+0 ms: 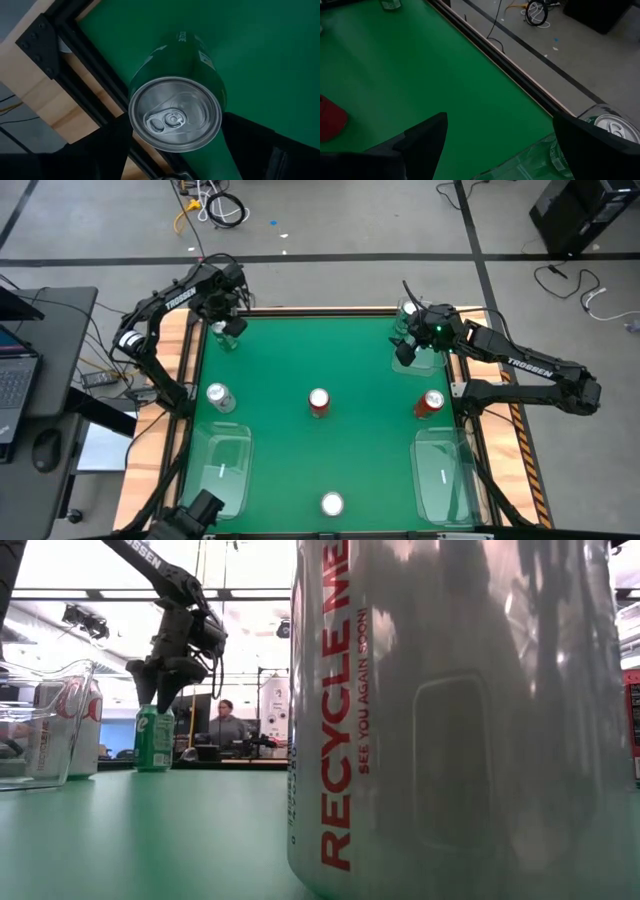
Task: Sort soda cans
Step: Put the left green soda can into the top transparent bin
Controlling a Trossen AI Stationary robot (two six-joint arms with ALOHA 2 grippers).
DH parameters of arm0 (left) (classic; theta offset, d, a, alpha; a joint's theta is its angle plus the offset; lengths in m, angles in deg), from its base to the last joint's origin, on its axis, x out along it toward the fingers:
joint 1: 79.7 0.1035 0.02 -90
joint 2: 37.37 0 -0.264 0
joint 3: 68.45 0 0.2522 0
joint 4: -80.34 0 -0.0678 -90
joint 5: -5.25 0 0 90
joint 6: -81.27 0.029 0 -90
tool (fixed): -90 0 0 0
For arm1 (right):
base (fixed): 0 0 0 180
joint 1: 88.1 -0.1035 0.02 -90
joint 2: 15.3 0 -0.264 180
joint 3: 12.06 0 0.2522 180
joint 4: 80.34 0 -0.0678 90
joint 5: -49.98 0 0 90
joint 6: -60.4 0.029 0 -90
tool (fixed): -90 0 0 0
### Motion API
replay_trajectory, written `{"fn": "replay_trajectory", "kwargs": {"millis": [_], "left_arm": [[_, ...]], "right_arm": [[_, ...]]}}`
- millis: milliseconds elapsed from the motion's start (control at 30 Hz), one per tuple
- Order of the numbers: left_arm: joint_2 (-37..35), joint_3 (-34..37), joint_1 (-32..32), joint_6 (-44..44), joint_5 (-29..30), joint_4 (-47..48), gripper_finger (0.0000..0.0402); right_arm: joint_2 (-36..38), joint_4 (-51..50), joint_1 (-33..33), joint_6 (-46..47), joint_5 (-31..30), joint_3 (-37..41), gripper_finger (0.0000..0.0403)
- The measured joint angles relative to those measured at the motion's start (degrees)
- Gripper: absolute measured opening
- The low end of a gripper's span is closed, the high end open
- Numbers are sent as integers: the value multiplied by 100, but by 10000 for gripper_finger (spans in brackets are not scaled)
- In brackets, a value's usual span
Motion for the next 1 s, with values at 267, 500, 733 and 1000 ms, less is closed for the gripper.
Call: {"fn": "replay_trajectory", "kwargs": {"millis": [267,500,733,1000], "left_arm": [[8,-2,-27,-165,78,126,303],[10,9,-143,-78,262,143,309],[10,20,-95,279,335,-54,302],[65,180,-28,376,244,-415,309]], "right_arm": [[0,-2,1,0,0,0,350],[0,-1,1,-1,0,0,350],[0,0,1,-1,2,0,350],[0,-2,-36,-1,12,0,350]]}}
